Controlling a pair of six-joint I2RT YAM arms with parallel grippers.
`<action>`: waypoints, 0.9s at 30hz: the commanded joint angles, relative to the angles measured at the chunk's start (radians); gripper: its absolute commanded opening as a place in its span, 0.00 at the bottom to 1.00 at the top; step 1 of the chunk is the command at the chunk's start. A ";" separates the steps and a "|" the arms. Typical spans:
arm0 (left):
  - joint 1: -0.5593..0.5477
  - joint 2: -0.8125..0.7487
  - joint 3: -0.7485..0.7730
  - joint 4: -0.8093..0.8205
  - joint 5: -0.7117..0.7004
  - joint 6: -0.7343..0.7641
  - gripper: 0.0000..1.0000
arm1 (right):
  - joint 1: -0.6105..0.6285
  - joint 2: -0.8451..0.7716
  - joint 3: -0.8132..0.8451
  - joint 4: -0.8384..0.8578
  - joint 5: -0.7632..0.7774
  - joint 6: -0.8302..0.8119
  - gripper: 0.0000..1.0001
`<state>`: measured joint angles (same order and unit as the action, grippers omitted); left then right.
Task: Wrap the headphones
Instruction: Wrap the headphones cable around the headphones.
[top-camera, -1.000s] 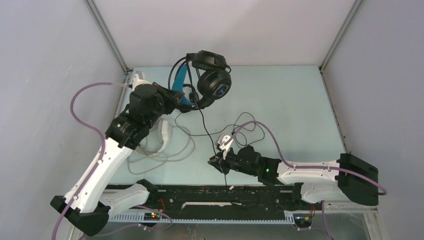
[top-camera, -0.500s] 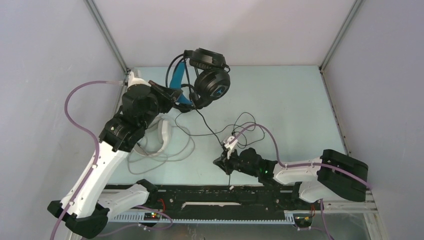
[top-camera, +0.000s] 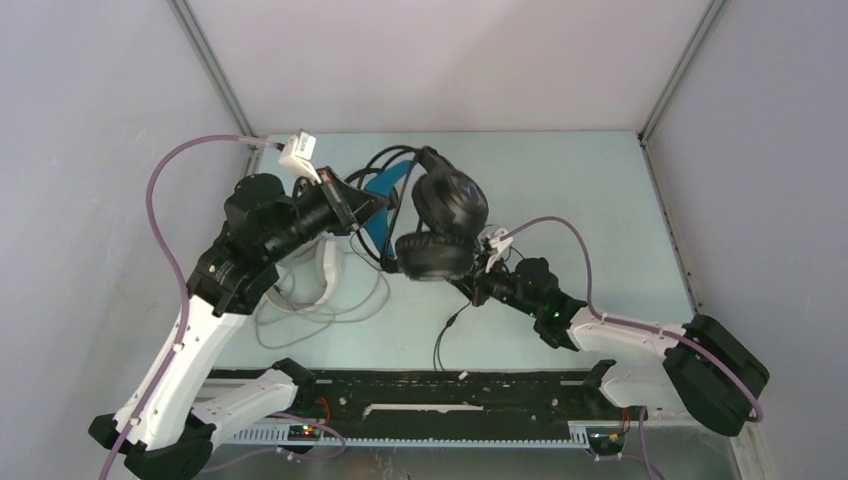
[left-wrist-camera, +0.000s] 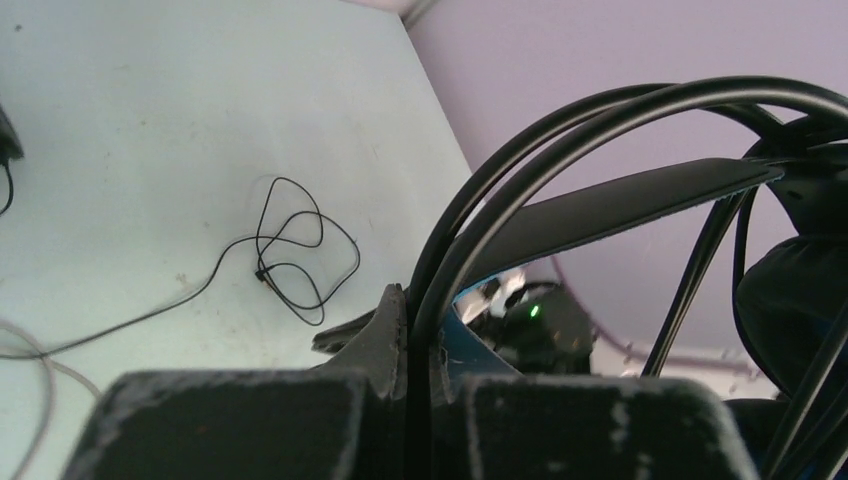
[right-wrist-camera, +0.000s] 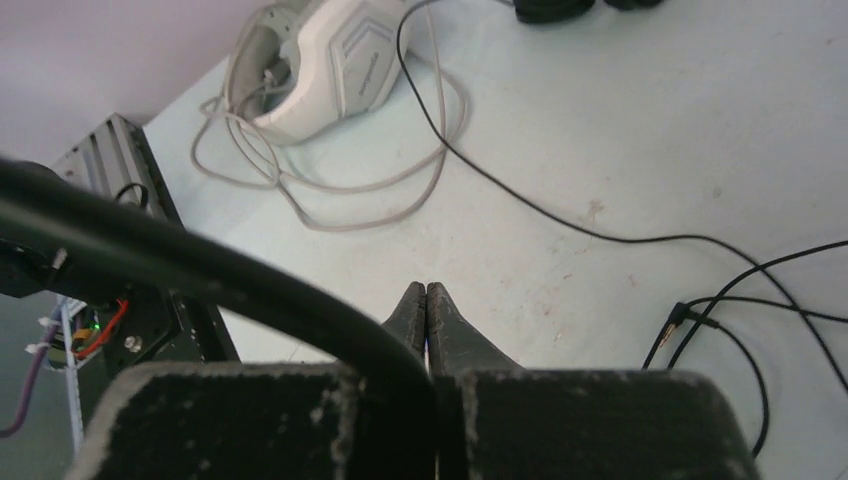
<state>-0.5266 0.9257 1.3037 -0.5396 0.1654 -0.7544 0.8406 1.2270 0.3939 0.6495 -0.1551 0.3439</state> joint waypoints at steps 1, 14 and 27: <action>0.005 -0.029 0.041 0.078 0.254 0.212 0.00 | -0.073 -0.093 0.050 -0.087 -0.094 0.032 0.00; 0.005 -0.043 0.019 -0.104 0.232 0.725 0.00 | -0.195 -0.372 0.199 -0.440 -0.221 0.079 0.00; 0.004 -0.055 -0.122 -0.037 0.233 1.086 0.00 | -0.203 -0.353 0.424 -0.742 -0.503 0.033 0.00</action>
<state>-0.5278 0.8806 1.1995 -0.5632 0.3897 0.2047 0.6674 0.8791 0.7197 0.0036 -0.5774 0.3767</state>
